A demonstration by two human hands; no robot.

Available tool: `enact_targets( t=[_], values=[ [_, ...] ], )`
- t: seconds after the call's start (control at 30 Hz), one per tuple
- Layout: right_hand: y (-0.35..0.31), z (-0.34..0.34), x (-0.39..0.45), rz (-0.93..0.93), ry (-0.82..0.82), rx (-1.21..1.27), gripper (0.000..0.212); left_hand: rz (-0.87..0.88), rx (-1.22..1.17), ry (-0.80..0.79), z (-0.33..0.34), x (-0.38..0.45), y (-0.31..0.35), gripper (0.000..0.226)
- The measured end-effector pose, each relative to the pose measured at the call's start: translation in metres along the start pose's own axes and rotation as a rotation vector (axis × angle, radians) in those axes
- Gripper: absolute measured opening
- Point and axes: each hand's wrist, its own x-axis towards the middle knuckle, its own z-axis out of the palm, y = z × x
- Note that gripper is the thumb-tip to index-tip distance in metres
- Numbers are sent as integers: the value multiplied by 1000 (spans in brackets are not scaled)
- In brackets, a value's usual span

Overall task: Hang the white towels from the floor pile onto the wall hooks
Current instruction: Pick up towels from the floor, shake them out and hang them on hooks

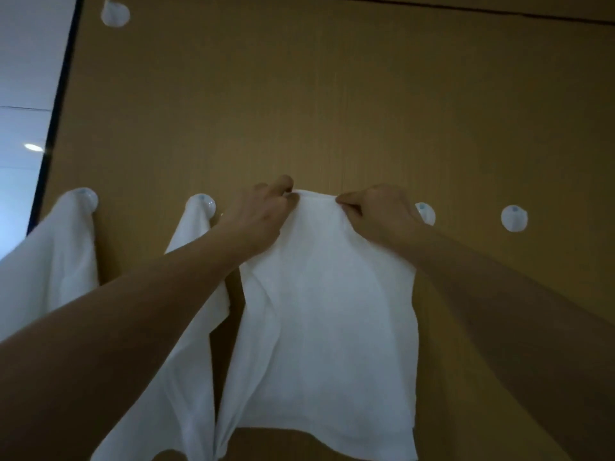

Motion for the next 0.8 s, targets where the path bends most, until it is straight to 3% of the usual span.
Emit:
enact_targets(
  t=[0.07, 0.2, 0.3, 0.37, 0.43, 0.53, 0.6, 0.7, 0.8],
  values=[
    [-6, 12, -4, 114, -13, 189, 35, -24, -19, -3, 14, 2, 5, 35],
    [-16, 31, -27, 288, 117, 499, 29, -100, -216, 37, 39, -2, 30, 27],
    [-26, 40, -36, 326, 76, 685, 25, -189, -440, 92, 49, -2, 46, 13],
    [-40, 42, -42, 363, 43, 781, 29, -246, -624, 99, 53, -6, 55, 20],
    [-53, 41, -53, 356, 52, 720, 37, -284, -680, 112, 52, -19, 64, 24],
    [-65, 41, -80, 303, 56, 309, 40, -280, -320, 143, 53, -48, 75, 30],
    [-70, 41, -100, 311, -34, 365, 36, -262, -328, 33, 54, -68, 80, 35],
    [-79, 41, -128, 405, -160, 701, 36, -286, -669, -127, 48, -98, 93, 27],
    [-86, 25, -149, 415, -243, 871, 35, -231, -697, -213, 32, -124, 96, 35]
  ],
)
